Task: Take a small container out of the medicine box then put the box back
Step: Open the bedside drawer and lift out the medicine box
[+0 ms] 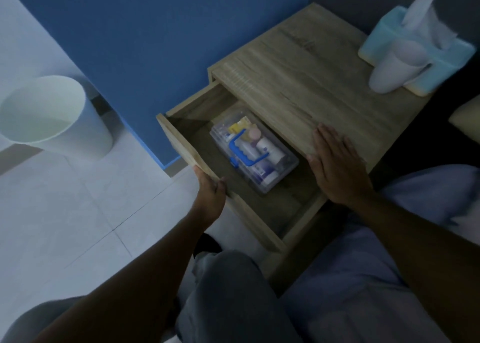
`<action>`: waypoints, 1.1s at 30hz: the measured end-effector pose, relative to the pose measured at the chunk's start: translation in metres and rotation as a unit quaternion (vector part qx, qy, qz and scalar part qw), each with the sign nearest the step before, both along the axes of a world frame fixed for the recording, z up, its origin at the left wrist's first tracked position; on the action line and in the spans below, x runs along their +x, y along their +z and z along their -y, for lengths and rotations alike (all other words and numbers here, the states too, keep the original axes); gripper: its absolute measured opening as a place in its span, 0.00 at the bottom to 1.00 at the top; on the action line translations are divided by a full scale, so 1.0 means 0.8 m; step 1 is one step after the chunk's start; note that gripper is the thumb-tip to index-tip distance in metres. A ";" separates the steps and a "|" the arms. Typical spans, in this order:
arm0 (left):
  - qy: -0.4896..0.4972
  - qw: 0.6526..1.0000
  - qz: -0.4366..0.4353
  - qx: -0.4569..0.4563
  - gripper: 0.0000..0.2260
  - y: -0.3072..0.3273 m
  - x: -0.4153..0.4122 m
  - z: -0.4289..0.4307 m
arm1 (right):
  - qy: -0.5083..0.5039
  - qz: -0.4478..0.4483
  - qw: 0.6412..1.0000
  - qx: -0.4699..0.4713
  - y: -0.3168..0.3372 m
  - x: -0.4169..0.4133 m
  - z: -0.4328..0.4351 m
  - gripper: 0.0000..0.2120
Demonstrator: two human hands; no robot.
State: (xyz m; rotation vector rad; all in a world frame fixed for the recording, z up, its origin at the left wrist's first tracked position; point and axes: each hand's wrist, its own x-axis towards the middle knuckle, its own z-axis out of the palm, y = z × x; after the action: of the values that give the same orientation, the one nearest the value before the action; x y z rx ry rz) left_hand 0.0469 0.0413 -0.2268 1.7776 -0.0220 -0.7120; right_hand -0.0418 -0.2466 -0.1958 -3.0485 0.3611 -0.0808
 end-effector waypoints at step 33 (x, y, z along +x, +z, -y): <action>-0.216 0.915 0.185 0.285 0.32 0.051 0.120 0.036 | -0.198 -0.067 0.956 0.208 -0.032 0.035 -0.170 0.38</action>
State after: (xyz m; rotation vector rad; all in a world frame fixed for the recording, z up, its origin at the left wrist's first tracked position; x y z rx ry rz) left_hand 0.1433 0.0128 -0.1863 2.4941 -0.5259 -0.7253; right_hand -0.0137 -0.1102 -0.2216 -2.5329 0.8718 0.1615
